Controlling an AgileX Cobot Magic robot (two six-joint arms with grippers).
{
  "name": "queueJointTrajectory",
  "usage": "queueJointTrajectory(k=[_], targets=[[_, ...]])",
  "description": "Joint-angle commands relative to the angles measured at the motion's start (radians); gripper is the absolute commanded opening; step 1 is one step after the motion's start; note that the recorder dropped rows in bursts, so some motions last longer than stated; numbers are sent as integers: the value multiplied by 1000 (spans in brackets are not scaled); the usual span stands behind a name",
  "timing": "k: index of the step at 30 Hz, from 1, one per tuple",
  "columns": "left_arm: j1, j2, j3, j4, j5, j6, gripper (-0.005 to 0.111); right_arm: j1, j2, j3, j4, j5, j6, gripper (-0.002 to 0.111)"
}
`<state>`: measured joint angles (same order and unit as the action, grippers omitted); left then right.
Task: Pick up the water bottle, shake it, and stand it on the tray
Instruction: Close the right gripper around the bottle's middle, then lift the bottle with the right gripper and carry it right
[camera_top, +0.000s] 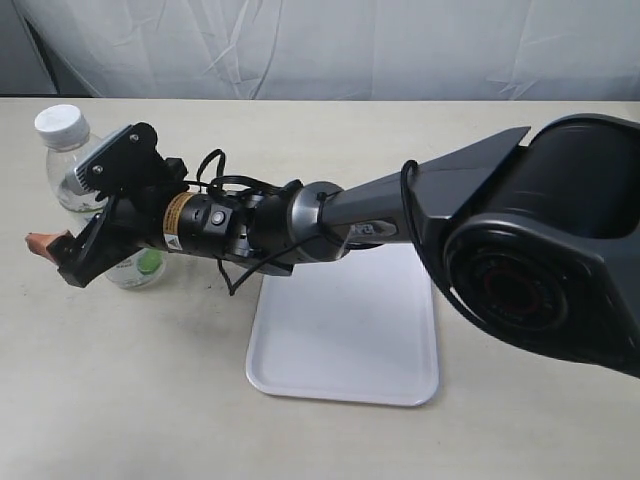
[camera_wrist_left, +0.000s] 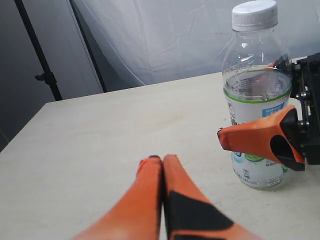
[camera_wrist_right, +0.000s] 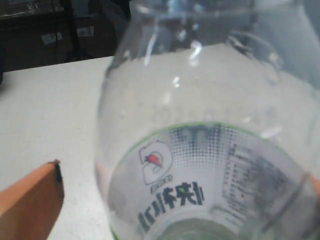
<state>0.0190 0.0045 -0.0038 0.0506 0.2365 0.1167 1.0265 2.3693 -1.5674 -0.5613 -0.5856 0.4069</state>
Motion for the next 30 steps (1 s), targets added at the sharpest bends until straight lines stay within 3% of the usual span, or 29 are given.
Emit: queueJointTrajectory(k=[1,8,10,12,14,15,16,21,30], targets=[[0,-5,4,-4,-4,-5,0,-1,0,-4,-1,-5,-5,104],[0,-5,4,-4,-4,-3,0,-1,0,-4,30,17,-5,104],[0,-5,4,-4,-4,-4,0,-1,0,-4,99,55,-5,97],[0,-5,4,-4,-4,-4,0,-1,0,-4,128,79,6,74],[0,-5,4,-4,-4,-4,0,-1,0,-4,126,79,41,36],[0,-5,4,-4,-4,-4,0,-1,0,-4,128,76,74,10],[0,-5,4,-4,-4,-4,0,1,0,-4,141,64,100,2],[0,-5,4,-4,-4,-3,0,-3,0,-4,328,71,92,3],[0,-5,4,-4,-4,-3,0,-3,-35,-4,297,127,92,3]])
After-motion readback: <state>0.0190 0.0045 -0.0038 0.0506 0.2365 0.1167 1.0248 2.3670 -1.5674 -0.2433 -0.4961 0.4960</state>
